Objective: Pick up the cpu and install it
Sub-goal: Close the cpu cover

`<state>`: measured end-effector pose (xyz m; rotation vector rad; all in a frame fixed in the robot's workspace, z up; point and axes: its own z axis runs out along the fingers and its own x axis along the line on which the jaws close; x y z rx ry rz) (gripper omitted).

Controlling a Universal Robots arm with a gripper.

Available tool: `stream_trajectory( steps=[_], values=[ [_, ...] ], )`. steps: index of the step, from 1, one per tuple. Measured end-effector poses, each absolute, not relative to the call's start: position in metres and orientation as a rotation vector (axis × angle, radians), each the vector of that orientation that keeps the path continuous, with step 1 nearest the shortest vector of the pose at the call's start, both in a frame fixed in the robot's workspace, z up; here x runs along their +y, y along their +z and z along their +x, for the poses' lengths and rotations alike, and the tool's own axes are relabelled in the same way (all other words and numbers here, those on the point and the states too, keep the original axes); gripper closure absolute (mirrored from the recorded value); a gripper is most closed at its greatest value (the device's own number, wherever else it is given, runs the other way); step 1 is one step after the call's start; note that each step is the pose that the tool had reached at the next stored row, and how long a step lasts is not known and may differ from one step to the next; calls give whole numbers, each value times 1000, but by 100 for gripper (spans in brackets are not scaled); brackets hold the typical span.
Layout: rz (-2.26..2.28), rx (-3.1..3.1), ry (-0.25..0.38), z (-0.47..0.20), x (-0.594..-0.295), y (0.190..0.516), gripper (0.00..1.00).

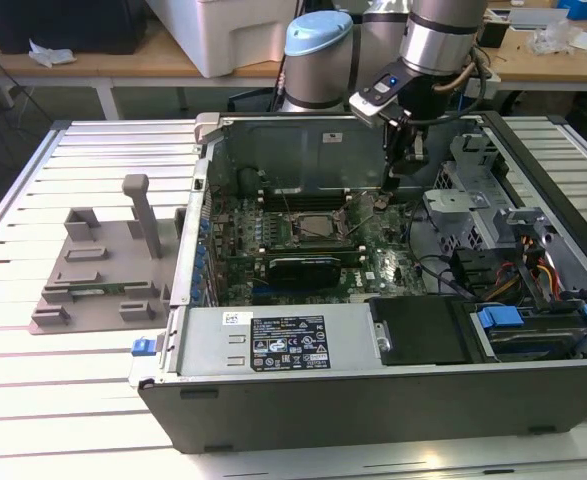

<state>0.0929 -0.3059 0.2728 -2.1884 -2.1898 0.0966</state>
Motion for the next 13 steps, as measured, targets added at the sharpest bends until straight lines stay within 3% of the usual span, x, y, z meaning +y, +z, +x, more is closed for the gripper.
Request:
stream_trajectory(
  steps=[13],
  values=[
    [-2187,-2189,93,79,-306,247,89]
  ],
)
